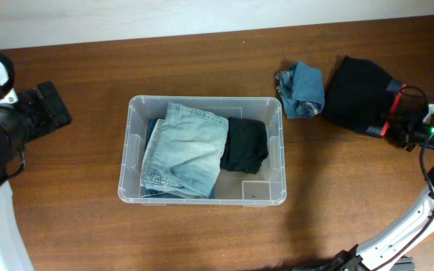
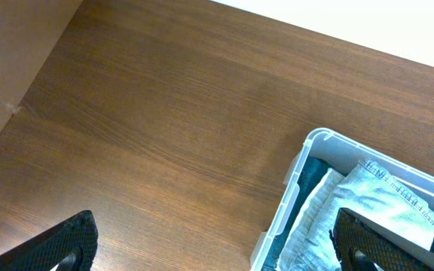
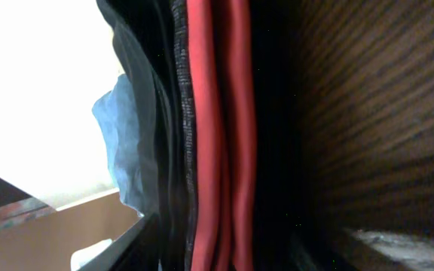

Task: Pack container
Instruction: 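Move the right gripper to the black red-trimmed shorts and grasp them, then lift the black red-trimmed shorts with the right gripper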

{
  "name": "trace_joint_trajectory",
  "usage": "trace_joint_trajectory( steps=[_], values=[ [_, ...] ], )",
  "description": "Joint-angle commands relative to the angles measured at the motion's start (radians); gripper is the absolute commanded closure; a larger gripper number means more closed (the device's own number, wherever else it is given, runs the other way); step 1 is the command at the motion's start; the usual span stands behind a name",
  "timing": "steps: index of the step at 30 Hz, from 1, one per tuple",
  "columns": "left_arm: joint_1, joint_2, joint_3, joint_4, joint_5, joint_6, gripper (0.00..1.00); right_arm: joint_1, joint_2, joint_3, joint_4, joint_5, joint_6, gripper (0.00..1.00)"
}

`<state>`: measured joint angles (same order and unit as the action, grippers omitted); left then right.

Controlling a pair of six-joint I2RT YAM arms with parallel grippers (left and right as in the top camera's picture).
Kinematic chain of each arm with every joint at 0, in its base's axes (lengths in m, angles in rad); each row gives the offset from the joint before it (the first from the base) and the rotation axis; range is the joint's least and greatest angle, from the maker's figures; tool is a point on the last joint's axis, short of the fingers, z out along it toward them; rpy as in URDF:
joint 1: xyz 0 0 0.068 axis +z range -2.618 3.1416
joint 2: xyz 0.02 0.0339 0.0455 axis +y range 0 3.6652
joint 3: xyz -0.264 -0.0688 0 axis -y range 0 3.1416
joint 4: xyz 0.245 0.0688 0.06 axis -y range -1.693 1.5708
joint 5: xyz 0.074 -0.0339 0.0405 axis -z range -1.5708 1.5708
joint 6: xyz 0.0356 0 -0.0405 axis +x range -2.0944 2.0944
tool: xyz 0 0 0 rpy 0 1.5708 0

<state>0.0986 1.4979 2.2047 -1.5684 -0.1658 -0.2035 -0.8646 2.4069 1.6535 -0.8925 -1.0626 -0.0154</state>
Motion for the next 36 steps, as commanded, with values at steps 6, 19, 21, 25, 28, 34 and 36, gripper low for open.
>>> trace_joint_trajectory(
  steps=[6,19,21,25,28,34,36],
  values=[
    [0.005,0.000,0.002,-0.001,-0.008,-0.013,0.00,0.025,0.087,-0.079,-0.029,0.394,0.054,0.73],
    [0.005,0.000,0.002,-0.001,-0.008,-0.013,0.00,0.026,-0.215,-0.079,-0.023,0.394,0.123,0.96],
    [0.005,0.000,0.002,-0.001,-0.008,-0.013,0.00,0.027,-0.267,-0.079,-0.022,0.393,0.126,0.96],
    [0.005,0.000,0.002,-0.001,-0.008,-0.013,0.00,0.027,-0.377,-0.078,-0.023,0.316,0.130,0.96],
    [0.005,0.000,0.002,-0.001,-0.008,-0.013,0.00,0.028,-0.466,-0.078,-0.027,0.276,0.150,0.96],
    [0.005,0.000,0.002,-0.001,-0.008,-0.013,0.00,0.036,-0.637,-0.078,-0.035,0.098,0.172,0.96],
    [0.005,0.000,0.002,-0.001,-0.008,-0.013,0.00,0.055,-0.695,-0.077,-0.039,0.078,0.175,0.96]
  ],
)
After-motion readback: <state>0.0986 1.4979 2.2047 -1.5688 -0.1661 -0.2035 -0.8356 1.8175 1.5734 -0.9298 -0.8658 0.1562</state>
